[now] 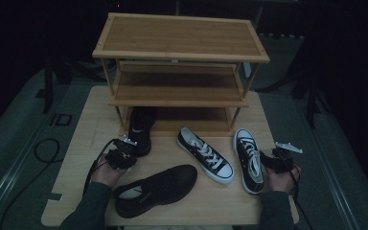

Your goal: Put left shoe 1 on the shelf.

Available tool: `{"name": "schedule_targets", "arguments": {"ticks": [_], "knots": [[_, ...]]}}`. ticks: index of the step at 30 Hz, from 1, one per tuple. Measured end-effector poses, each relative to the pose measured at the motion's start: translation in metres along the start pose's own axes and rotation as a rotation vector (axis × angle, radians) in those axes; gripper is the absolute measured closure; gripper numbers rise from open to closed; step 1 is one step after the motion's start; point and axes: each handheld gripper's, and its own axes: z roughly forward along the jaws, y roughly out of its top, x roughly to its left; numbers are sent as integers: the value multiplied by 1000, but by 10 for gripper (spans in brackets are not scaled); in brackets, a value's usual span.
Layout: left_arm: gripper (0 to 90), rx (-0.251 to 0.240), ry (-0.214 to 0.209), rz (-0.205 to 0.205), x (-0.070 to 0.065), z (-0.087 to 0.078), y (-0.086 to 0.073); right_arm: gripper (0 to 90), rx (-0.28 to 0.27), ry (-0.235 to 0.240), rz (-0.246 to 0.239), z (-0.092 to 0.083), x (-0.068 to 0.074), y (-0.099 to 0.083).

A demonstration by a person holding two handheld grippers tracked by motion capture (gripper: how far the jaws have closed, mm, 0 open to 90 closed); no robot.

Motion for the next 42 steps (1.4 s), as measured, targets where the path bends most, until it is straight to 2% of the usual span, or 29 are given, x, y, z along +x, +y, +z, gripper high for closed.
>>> {"name": "schedule_targets", "arguments": {"ticks": [11,14,24,42], "knots": [[896,-8,-2,-14,1,3,10,272,0,0,0,0,0,0],[896,-12,10,-20,3,3,12,272,0,0,0,0,0,0],[896,-21,27,-70,15,13,32,272,0,0,0,0,0,0],[897,-23,53,-102,28,29,58,272,1,0,0,0,0,0]]}}
